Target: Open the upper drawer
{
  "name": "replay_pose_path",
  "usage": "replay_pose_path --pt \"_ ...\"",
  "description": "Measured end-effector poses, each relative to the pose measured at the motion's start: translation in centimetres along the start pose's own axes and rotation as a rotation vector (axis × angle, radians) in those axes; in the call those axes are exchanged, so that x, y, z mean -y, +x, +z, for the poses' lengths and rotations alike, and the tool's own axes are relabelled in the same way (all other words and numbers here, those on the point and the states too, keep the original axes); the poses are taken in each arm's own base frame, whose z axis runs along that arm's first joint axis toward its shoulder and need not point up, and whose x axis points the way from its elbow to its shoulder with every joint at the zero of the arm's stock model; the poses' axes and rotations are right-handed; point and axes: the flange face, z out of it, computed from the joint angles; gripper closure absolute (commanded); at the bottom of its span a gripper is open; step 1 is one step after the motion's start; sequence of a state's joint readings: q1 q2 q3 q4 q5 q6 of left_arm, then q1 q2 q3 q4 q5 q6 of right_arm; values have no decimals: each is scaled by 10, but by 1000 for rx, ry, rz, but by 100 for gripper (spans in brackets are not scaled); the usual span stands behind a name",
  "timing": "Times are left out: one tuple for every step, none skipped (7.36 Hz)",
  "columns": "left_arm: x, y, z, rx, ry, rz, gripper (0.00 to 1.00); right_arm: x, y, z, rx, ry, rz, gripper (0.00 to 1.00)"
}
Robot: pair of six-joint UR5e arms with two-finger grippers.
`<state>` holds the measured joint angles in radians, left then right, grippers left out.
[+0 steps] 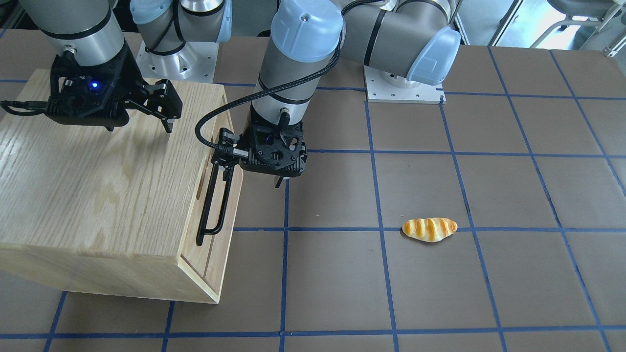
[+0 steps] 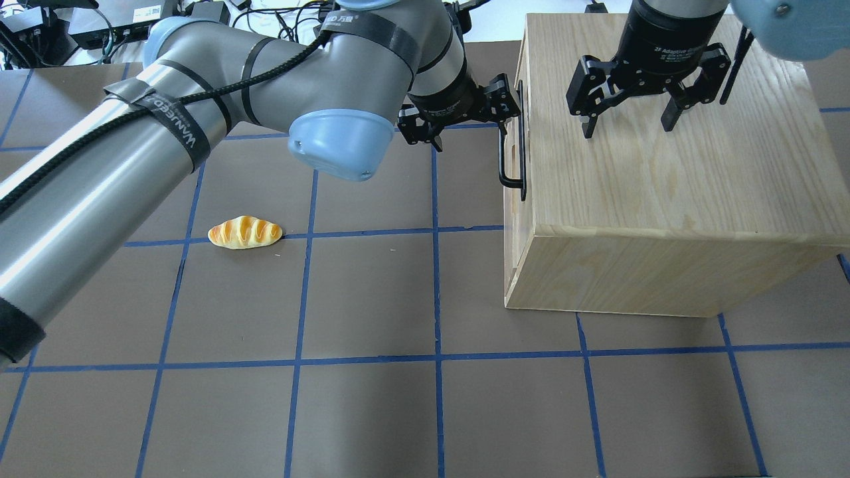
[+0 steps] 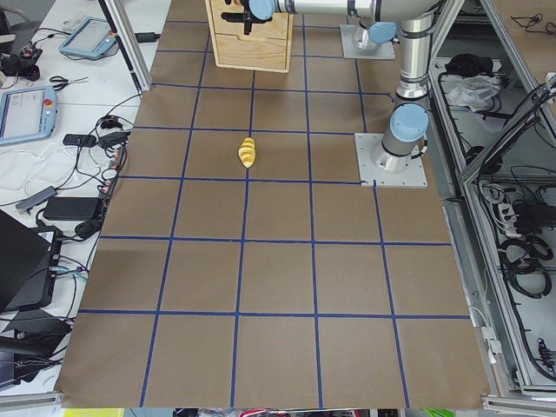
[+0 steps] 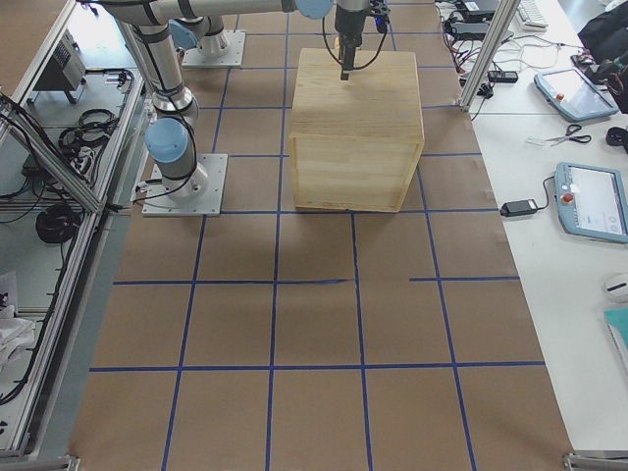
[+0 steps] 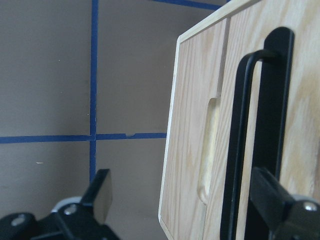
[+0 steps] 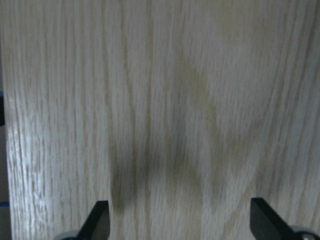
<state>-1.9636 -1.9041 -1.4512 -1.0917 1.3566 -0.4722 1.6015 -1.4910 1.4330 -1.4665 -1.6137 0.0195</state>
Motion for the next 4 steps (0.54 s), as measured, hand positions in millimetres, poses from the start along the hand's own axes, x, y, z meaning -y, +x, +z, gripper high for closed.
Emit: replay_pose_path --pt "-1 1 4 1 -5 1 0 0 0 0 0 0 0 0" --pt "0 1 8 3 -10 1 0 0 0 0 0 0 0 0" --pt "0 2 11 1 -17 0 0 0 0 0 0 0 0 0" --pt "-1 2 14 -8 -27 -2 0 0 0 0 0 0 0 0"
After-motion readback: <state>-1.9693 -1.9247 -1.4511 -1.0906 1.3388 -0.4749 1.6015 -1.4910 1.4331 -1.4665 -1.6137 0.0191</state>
